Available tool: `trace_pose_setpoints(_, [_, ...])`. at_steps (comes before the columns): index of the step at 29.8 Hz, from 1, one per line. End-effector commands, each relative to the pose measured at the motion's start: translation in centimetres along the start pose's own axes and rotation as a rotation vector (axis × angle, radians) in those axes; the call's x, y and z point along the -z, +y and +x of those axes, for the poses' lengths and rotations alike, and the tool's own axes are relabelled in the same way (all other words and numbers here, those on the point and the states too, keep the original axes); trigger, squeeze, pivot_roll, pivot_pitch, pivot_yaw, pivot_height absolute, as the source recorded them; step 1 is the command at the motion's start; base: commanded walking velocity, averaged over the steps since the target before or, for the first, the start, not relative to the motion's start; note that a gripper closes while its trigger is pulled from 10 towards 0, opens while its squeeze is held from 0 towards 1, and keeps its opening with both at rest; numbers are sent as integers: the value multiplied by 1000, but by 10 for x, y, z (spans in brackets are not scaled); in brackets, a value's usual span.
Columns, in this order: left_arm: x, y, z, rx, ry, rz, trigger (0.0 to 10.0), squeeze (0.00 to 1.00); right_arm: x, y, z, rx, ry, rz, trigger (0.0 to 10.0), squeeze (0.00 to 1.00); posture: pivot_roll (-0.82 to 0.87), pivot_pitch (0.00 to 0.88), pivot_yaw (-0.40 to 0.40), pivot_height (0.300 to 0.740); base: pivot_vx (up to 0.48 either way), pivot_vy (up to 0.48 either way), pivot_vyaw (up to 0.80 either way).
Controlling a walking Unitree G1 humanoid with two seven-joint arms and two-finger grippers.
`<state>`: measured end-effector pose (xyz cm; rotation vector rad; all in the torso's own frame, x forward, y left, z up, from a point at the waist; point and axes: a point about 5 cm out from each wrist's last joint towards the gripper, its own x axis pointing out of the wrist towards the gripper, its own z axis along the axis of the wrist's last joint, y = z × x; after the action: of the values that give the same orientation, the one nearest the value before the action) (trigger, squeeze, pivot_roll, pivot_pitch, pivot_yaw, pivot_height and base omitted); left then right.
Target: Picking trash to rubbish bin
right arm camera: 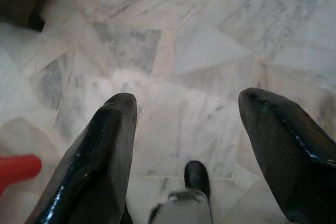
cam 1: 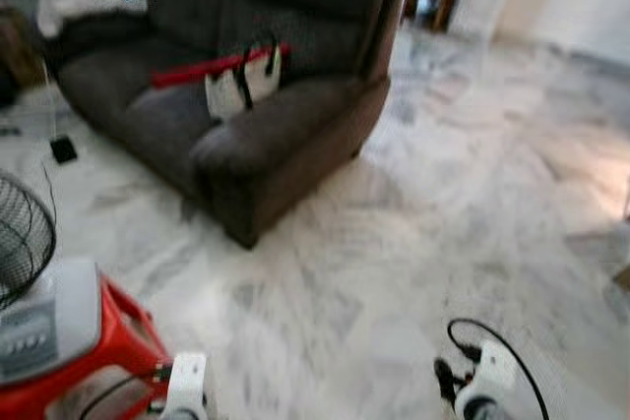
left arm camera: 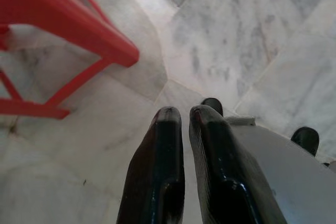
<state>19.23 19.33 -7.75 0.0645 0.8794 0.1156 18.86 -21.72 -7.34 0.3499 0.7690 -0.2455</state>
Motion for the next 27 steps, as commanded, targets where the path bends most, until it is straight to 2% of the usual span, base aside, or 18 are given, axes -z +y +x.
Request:
trace_pose_setpoints(1, [10, -2, -2, -4, 21, -8, 10000, 0, 2, -4, -1, 8, 11, -5, 10000, 0, 10, 72, -50, 740, 0, 0, 800])
trace_pose_setpoints(3, [11, -2, -3, -4, 23, -8, 10000, 0, 2, -4, -1, 7, 11, -6, 10000, 0, 10, 72, -50, 740, 0, 0, 800])
trace_pose_setpoints(5, [20, -2, -5, -10, 49, -10, 10000, 0, 0, -8, -2, 17, 3, -12, 10000, 0, -4, 121, -61, 740, 0, 0, 800])
trace_pose_setpoints(17, [23, -4, -6, -39, 54, -22, 10000, 0, -4, -8, -1, -3, 8, -32, 10000, 0, -6, 121, -85, 740, 0, 0, 800])
trace_pose_setpoints(22, [17, -6, -5, -35, 26, -4, 10000, 0, -11, -7, 1, -5, -11, -28, 10000, 0, -9, 121, -90, 740, 0, 0, 800])
trace_pose_setpoints(25, [12, -5, -4, -42, 0, -21, 10000, 0, -14, -7, 1, -4, -17, -24, 10000, 0, -5, 119, -87, 740, 0, 0, 800])
trace_pose_setpoints(27, [-5, -3, -1, -57, -84, -19, 10000, 0, -17, -4, 3, -18, -28, -25, 10000, 0, -7, 118, -85, 740, 0, 0, 800])
